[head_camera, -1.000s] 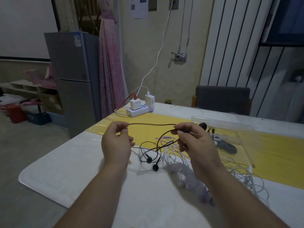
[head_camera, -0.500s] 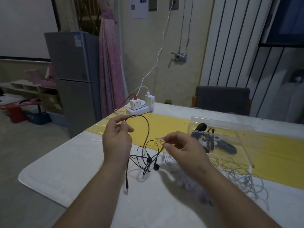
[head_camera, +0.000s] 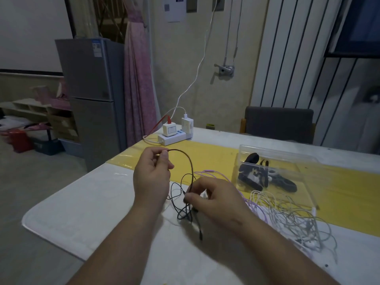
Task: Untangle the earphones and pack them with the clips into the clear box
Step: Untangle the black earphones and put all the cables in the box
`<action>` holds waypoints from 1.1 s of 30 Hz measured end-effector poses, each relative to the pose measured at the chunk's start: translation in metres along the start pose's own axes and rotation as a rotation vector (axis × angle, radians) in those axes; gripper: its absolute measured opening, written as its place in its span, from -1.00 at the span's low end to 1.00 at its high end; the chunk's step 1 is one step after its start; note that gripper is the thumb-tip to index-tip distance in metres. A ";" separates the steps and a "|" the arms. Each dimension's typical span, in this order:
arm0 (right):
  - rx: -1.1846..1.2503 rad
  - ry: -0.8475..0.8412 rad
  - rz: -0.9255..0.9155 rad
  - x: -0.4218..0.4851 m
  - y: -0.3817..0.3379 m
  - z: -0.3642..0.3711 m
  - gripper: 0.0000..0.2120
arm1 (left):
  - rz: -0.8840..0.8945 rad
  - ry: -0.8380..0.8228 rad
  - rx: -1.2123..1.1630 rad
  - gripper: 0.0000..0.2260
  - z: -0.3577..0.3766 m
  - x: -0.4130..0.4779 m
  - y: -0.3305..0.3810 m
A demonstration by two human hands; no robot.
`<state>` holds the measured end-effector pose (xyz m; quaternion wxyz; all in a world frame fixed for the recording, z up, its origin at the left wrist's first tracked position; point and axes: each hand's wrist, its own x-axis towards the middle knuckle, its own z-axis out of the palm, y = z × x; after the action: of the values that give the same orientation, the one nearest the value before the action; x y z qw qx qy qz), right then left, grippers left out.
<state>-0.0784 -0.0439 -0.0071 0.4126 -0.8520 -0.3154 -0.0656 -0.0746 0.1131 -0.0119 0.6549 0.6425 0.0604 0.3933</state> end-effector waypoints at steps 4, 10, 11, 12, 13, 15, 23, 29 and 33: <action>0.408 0.236 0.115 0.001 -0.001 -0.017 -0.88 | -0.036 0.029 0.012 -0.89 -0.003 -0.001 0.005; 0.601 0.376 0.166 0.006 0.005 -0.039 -0.87 | -0.035 0.074 0.070 -0.70 -0.006 0.002 0.003; 0.589 0.384 0.150 0.006 0.007 -0.041 -0.92 | -0.011 0.101 0.116 -0.68 -0.007 0.003 0.003; 0.577 0.398 0.129 0.006 0.009 -0.043 -0.91 | 0.015 0.133 0.162 -0.68 -0.008 0.002 0.003; 0.544 0.427 0.105 0.005 0.009 -0.045 -0.87 | 0.040 0.170 0.191 -0.67 -0.009 0.002 0.004; 0.417 0.555 0.065 0.005 0.012 -0.048 -0.88 | 0.067 0.255 0.217 -0.68 -0.011 0.002 0.005; 0.453 0.519 0.399 0.010 0.014 -0.052 -0.32 | 0.004 0.453 0.234 -0.72 -0.013 0.007 0.001; 0.669 0.345 0.508 0.010 0.013 -0.055 -0.22 | -0.032 0.447 0.242 -0.73 -0.013 0.008 -0.001; 0.885 0.226 0.530 0.010 0.009 -0.055 -0.27 | -0.094 0.347 0.259 -0.78 -0.011 0.007 -0.004</action>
<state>-0.0571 -0.0843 0.0263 0.7667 -0.6345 -0.0401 0.0892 -0.0743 0.1268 -0.0144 0.5642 0.6404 0.2521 0.4560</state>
